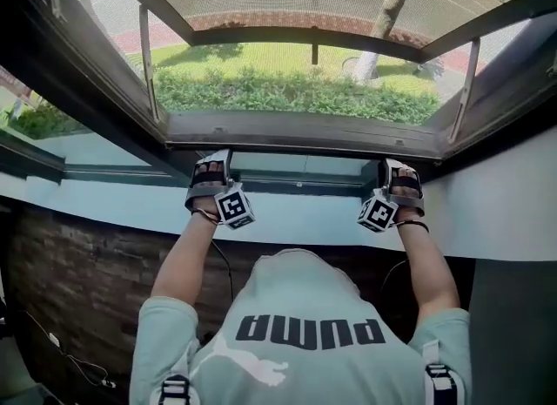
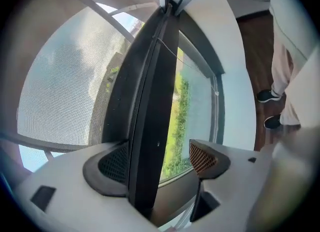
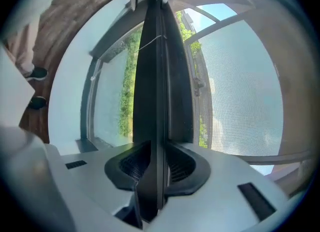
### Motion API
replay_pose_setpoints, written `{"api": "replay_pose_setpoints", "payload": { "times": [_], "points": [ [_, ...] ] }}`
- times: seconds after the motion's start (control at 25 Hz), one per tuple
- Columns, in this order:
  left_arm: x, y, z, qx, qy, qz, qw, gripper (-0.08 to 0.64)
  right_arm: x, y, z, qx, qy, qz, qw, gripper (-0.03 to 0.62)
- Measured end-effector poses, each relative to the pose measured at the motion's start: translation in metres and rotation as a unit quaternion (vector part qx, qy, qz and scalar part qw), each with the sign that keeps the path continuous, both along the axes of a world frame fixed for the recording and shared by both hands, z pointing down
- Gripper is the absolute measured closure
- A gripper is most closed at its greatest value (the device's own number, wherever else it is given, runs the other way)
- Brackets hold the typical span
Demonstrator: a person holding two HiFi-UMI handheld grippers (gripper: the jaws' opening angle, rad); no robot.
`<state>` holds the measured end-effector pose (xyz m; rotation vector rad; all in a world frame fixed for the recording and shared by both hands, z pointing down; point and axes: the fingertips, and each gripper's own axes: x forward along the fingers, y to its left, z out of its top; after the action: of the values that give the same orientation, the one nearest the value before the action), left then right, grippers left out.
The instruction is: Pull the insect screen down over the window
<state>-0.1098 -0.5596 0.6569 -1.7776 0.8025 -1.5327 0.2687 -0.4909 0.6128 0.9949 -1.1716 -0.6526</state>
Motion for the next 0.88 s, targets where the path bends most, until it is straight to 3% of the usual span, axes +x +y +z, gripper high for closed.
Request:
{"api": "replay_pose_setpoints", "payload": {
  "times": [0.12,0.24,0.48,0.64,0.72,0.8,0.84,0.88],
  "points": [
    [-0.007,-0.002,0.0,0.021,-0.015,-0.004,0.9996,0.186,-0.003,-0.007,0.005,0.026,0.002,-0.017,1.0,0.489],
    [-0.008,-0.004,-0.01,0.007,-0.003,-0.03,0.9995,0.23,-0.008,-0.02,-0.003,0.045,0.012,-0.033,0.998,0.495],
    [0.002,-0.012,-0.01,-0.007,0.008,-0.031,0.9995,0.232,-0.004,-0.017,-0.013,0.025,-0.004,-0.005,1.0,0.495],
    [0.001,-0.011,-0.019,-0.009,0.017,-0.039,0.9991,0.232,-0.002,-0.012,-0.026,0.056,-0.008,0.008,0.998,0.485],
    [-0.002,-0.002,-0.032,-0.012,0.063,-0.064,0.9959,0.256,-0.007,-0.007,-0.037,0.07,-0.038,0.017,0.997,0.485],
    [0.005,0.011,-0.053,-0.013,0.147,-0.085,0.9853,0.331,-0.015,0.007,-0.044,0.068,-0.124,0.044,0.989,0.485],
    [0.011,0.019,-0.063,-0.022,0.206,-0.096,0.9736,0.37,-0.021,0.018,-0.049,0.072,-0.187,0.064,0.978,0.485],
    [0.017,0.027,-0.073,-0.04,0.275,-0.109,0.9544,0.432,-0.028,0.029,-0.055,0.08,-0.259,0.083,0.959,0.485]
  ]
}}
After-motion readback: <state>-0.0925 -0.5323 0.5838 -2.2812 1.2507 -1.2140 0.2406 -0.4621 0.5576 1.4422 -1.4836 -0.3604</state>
